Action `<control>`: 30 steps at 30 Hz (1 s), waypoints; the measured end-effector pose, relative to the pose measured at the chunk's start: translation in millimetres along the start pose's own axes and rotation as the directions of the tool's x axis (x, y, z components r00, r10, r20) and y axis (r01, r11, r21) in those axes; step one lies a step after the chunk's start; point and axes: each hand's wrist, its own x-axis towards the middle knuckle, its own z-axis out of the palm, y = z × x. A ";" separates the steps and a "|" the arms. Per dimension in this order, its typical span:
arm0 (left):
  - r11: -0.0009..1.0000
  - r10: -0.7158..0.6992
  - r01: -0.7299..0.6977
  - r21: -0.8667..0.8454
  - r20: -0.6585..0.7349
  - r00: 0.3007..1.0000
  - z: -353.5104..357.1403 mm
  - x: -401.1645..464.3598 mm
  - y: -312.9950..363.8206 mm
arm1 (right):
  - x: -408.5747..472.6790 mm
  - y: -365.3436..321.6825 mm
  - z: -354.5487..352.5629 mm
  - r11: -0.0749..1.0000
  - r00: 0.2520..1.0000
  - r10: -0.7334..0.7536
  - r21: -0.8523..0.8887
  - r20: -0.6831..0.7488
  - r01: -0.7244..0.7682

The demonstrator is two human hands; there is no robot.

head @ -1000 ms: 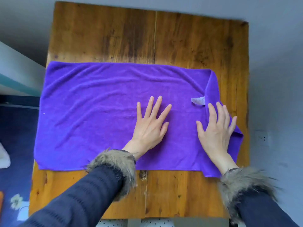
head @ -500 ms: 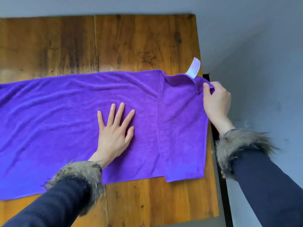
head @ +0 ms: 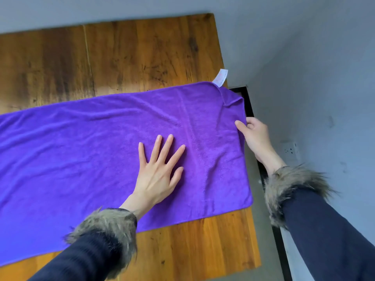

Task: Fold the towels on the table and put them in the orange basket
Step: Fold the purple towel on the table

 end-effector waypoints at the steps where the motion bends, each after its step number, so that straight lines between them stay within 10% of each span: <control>1: 1.000 -0.003 0.003 0.011 0.010 1.000 2.3 0.7 1.7 | -0.9 5.4 -3.9 1.000 1.000 0.010 -0.017 -0.001 -0.010; 12: 0.999 -0.018 0.020 -0.028 0.082 0.996 -1.5 2.8 1.0 | -47.6 -29.0 -9.2 0.956 0.979 -0.196 -0.234 -0.052 0.179; 18: 0.858 -0.245 0.162 -0.488 -0.111 0.963 -24.0 6.9 16.5 | -81.2 -50.3 20.6 0.994 0.939 -0.083 -0.035 0.335 0.101; 25: 0.566 -0.420 0.365 -0.739 0.122 0.899 -30.5 16.8 47.7 | -59.9 -40.3 15.3 0.967 0.986 -0.157 -0.195 0.052 0.164; 30: 0.563 -0.475 0.361 -0.744 0.067 0.877 -44.7 57.6 39.6 | -71.8 -24.0 12.5 0.907 0.985 -0.136 -0.387 0.109 0.168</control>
